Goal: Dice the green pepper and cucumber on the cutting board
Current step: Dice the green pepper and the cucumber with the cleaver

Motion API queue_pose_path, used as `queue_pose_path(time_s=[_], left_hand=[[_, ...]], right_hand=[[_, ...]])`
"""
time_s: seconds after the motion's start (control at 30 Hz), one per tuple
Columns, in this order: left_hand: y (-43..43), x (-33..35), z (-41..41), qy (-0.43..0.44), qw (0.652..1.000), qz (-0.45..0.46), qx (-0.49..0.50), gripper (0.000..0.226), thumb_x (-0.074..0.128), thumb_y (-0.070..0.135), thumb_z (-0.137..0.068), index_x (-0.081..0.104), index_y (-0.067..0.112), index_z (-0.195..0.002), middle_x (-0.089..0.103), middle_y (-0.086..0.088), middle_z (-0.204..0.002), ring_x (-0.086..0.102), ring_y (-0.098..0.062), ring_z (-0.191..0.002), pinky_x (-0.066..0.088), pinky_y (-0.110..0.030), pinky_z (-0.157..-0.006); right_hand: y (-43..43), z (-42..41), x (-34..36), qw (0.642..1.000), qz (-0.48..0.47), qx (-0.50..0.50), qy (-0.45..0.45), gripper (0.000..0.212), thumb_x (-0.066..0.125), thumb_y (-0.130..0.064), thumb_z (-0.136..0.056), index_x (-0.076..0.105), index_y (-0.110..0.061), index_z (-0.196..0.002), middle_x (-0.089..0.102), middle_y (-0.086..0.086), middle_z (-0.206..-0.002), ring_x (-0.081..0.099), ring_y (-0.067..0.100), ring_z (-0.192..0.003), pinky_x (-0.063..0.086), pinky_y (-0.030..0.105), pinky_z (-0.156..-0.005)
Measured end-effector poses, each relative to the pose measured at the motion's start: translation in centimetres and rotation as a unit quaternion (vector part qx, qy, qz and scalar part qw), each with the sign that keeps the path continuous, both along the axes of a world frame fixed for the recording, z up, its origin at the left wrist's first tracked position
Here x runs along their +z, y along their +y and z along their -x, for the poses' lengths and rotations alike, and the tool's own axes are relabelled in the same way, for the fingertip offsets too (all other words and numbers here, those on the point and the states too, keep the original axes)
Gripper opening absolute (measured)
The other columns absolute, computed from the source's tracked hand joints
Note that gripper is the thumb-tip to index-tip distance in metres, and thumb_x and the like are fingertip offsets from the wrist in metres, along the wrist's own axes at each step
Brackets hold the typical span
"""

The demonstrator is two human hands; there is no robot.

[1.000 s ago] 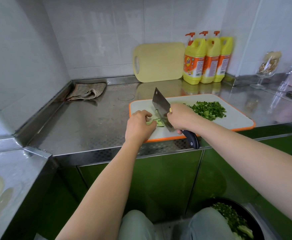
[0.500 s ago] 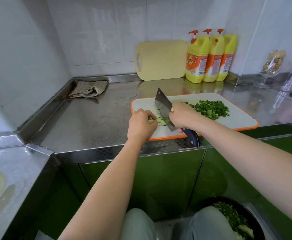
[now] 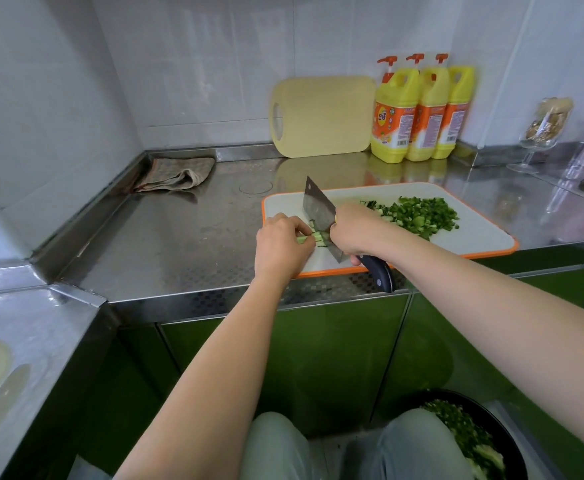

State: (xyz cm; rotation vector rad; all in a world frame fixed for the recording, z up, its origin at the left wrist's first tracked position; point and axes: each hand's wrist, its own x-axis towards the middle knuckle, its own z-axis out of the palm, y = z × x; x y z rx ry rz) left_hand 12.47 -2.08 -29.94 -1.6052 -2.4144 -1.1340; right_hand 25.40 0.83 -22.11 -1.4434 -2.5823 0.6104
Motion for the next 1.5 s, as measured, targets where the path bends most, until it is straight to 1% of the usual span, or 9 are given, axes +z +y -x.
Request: queue_pose_path(time_s=[0.13, 0.47, 0.53, 0.7, 0.87, 1.1, 1.23, 1.4, 1.5], left_hand=[[-0.2, 0.1, -0.1, 0.016, 0.999, 0.003, 0.03, 0.017, 0.061, 0.029, -0.08, 0.067, 0.023, -0.095, 0.062, 0.001, -0.1, 0.049, -0.023, -0.103, 0.041, -0.037, -0.088], [-0.3, 0.1, -0.2, 0.003, 0.999, 0.005, 0.035, 0.014, 0.06, 0.024, -0.077, 0.071, 0.025, -0.086, 0.065, 0.005, -0.086, 0.05, -0.023, -0.097, 0.038, -0.035, -0.084], [-0.5, 0.2, -0.3, 0.0, 0.999, 0.0, 0.036, 0.014, 0.06, 0.022, -0.078, 0.071, 0.024, -0.086, 0.066, 0.006, -0.085, 0.05, -0.022, -0.096, 0.039, -0.035, -0.083], [-0.6, 0.3, -0.3, -0.012, 0.999, -0.01, 0.034, 0.011, 0.06, 0.022, -0.08, 0.07, 0.026, -0.084, 0.063, 0.011, -0.079, 0.051, -0.02, -0.095, 0.038, -0.034, -0.083], [-0.6, 0.1, -0.2, -0.024, 0.999, -0.021, 0.029, 0.01, 0.061, 0.021, -0.081, 0.068, 0.027, -0.082, 0.062, 0.012, -0.074, 0.052, -0.02, -0.094, 0.04, -0.035, -0.084], [-0.8, 0.1, -0.5, 0.014, 0.998, -0.018, 0.062, 0.011, 0.059, 0.027, -0.078, 0.069, 0.029, -0.083, 0.064, 0.011, -0.078, 0.049, -0.02, -0.095, 0.032, -0.033, -0.078], [-0.9, -0.1, -0.6, 0.033, 0.995, -0.003, 0.096, 0.015, 0.058, 0.034, -0.074, 0.067, 0.029, -0.085, 0.065, 0.009, -0.084, 0.048, -0.02, -0.096, 0.033, -0.036, -0.083], [-0.9, 0.0, -0.5, 0.008, 0.998, -0.01, 0.064, 0.015, 0.059, 0.025, -0.076, 0.068, 0.029, -0.087, 0.066, 0.013, -0.079, 0.047, -0.018, -0.097, 0.029, -0.032, -0.08], [-0.9, 0.1, -0.5, 0.002, 0.998, -0.016, 0.061, 0.014, 0.059, 0.023, -0.077, 0.068, 0.031, -0.086, 0.064, 0.014, -0.077, 0.048, -0.017, -0.098, 0.028, -0.031, -0.08]], right_hand=[[0.1, -0.6, 0.0, 0.999, 0.007, -0.031, 0.033, 0.02, 0.035, -0.009, -0.099, 0.051, 0.002, -0.105, 0.056, 0.014, -0.061, 0.055, 0.023, -0.043, 0.038, 0.022, -0.041], [-0.5, -0.2, 0.7, 0.998, 0.033, -0.006, -0.053, 0.017, 0.048, 0.005, -0.088, 0.063, 0.007, -0.098, 0.057, 0.011, -0.059, 0.057, 0.023, -0.053, 0.041, 0.023, -0.046], [-0.3, 0.1, 0.8, 0.999, 0.03, -0.005, -0.044, 0.016, 0.047, 0.002, -0.091, 0.062, 0.002, -0.087, 0.056, 0.009, -0.058, 0.054, 0.019, -0.05, 0.041, 0.022, -0.046], [0.1, 0.0, 0.0, 0.999, 0.029, -0.039, 0.017, 0.017, 0.038, -0.003, -0.096, 0.053, 0.003, -0.102, 0.058, 0.015, -0.064, 0.056, 0.024, -0.047, 0.04, 0.022, -0.044], [0.0, -0.2, 0.8, 0.999, 0.024, -0.034, -0.001, 0.022, 0.039, -0.003, -0.095, 0.056, 0.007, -0.104, 0.054, 0.008, -0.039, 0.054, 0.021, -0.044, 0.039, 0.021, -0.045], [-1.1, 0.7, 0.8, 0.998, 0.044, -0.038, -0.037, 0.025, 0.042, 0.003, -0.092, 0.061, 0.008, -0.108, 0.045, 0.002, -0.027, 0.051, 0.014, -0.041, 0.036, 0.019, -0.039], [-0.6, 0.7, 0.2, 0.998, 0.043, -0.035, -0.028, 0.019, 0.045, -0.001, -0.095, 0.059, 0.007, -0.104, 0.056, 0.008, -0.047, 0.054, 0.018, -0.047, 0.039, 0.023, -0.046], [0.5, -0.5, 0.2, 0.996, 0.038, -0.044, 0.065, 0.02, 0.035, -0.008, -0.099, 0.05, 0.001, -0.108, 0.058, 0.014, -0.066, 0.055, 0.021, -0.045, 0.04, 0.024, -0.043], [0.5, -0.6, 0.8, 0.998, 0.016, -0.017, 0.06, 0.018, 0.036, -0.008, -0.098, 0.051, 0.0, -0.104, 0.055, 0.009, -0.061, 0.053, 0.02, -0.047, 0.04, 0.023, -0.042]])
